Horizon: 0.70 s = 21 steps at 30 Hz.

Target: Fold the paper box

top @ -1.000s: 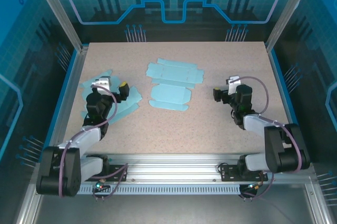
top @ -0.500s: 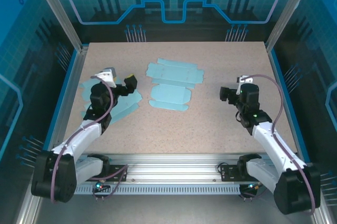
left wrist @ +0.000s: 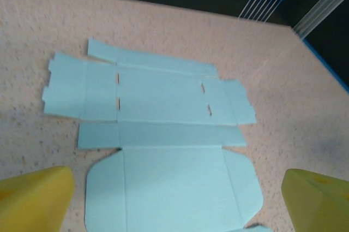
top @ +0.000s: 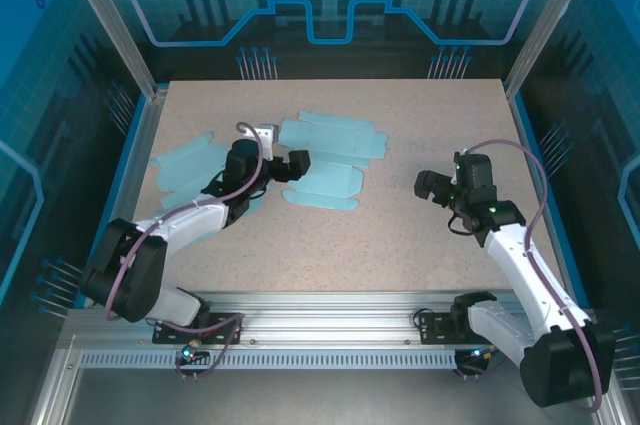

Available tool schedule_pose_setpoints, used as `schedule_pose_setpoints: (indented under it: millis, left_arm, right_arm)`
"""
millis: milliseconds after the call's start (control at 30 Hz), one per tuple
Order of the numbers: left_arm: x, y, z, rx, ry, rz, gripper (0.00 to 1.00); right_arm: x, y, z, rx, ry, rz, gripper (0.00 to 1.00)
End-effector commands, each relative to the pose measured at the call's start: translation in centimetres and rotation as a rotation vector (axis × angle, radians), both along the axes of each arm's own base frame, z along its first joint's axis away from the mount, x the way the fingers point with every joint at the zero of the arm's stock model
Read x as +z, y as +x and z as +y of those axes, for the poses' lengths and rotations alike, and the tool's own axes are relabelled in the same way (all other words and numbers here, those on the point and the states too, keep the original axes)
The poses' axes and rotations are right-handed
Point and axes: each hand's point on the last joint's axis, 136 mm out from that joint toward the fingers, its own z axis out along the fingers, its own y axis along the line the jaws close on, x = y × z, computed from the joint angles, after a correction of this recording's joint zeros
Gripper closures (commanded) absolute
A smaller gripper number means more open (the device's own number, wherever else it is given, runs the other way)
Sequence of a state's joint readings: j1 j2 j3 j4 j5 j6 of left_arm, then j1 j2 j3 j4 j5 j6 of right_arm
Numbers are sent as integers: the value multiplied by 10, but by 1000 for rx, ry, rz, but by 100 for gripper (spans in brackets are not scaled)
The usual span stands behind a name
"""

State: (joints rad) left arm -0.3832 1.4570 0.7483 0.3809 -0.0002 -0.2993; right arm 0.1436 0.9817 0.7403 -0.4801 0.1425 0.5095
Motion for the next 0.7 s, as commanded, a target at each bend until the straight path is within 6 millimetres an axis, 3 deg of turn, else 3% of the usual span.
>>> schedule_pose_setpoints:
  millis: [0, 400, 667]
  left_arm:
    - [-7, 1, -12, -37, -13, 65, 1]
    - [-34, 4, -31, -106, -64, 172, 1]
    - [-49, 8, -40, -138, -70, 208, 7]
  right_arm:
    - [-3, -6, 27, 48, 137, 69, 0]
    - [-28, 7, 59, 100, 264, 175, 0]
    - [-48, 20, 76, 141, 316, 220, 10]
